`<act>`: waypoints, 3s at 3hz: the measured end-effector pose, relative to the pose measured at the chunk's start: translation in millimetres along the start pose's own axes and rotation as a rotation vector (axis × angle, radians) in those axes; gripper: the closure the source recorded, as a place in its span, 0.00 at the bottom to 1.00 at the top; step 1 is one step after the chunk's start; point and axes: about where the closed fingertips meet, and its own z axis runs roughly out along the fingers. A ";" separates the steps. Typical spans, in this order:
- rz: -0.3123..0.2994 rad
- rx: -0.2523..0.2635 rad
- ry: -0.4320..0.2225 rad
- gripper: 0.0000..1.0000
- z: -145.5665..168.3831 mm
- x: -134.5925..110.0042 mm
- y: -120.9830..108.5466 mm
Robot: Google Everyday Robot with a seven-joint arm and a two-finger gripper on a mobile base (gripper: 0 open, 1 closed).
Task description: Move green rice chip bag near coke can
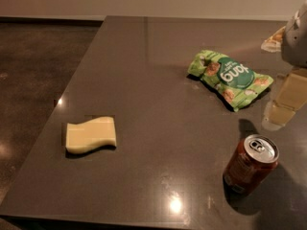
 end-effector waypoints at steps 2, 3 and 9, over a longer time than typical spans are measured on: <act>0.057 0.010 -0.003 0.00 5.6 -4.5 -21.0; 0.128 0.029 -0.027 0.00 22.9 -11.3 -47.3; 0.460 0.006 0.049 0.00 147.4 19.4 -171.3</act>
Offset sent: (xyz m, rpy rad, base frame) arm 0.0522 -0.0048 -0.0044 0.0471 0.0171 -0.1377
